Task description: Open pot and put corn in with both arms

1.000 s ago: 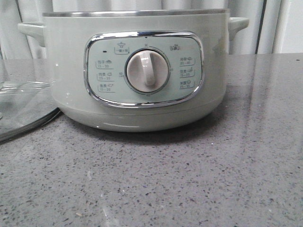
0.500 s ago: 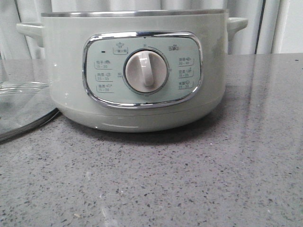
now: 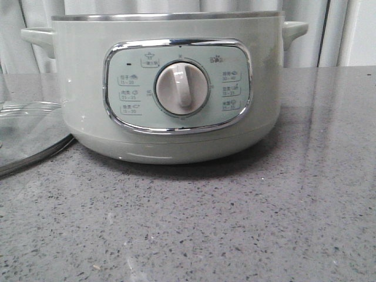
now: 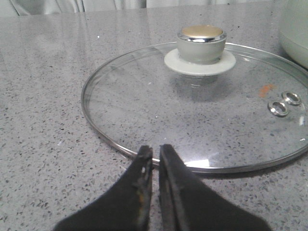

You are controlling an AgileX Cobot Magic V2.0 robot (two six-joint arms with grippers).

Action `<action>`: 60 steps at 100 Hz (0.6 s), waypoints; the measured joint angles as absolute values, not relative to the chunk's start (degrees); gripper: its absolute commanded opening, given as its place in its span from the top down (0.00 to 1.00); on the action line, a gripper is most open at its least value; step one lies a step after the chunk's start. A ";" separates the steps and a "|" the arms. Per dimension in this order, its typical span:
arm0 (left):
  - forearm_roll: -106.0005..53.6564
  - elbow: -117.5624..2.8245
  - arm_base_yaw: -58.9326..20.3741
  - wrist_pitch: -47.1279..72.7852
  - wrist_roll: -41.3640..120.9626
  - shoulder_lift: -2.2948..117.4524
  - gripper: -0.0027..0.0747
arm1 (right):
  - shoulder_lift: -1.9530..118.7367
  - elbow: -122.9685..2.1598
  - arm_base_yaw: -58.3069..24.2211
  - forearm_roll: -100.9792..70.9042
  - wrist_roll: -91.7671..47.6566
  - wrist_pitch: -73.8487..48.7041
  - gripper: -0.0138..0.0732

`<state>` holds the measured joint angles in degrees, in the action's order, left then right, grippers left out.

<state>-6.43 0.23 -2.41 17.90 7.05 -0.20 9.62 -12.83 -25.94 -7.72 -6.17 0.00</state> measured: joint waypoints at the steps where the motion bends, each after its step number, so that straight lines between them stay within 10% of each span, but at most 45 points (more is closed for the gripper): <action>1: -6.43 0.23 -2.41 17.90 7.05 -0.20 0.99 | 9.62 -12.83 -25.94 -7.72 -6.17 0.00 0.91; 60: -6.30 0.23 -2.41 17.90 7.05 -0.20 0.99 | 3.89 0.16 -19.36 -3.82 -6.00 14.36 0.91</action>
<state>-6.30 0.23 -2.41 17.90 7.05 -0.20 3.89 0.16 -19.36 -3.82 -6.00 14.36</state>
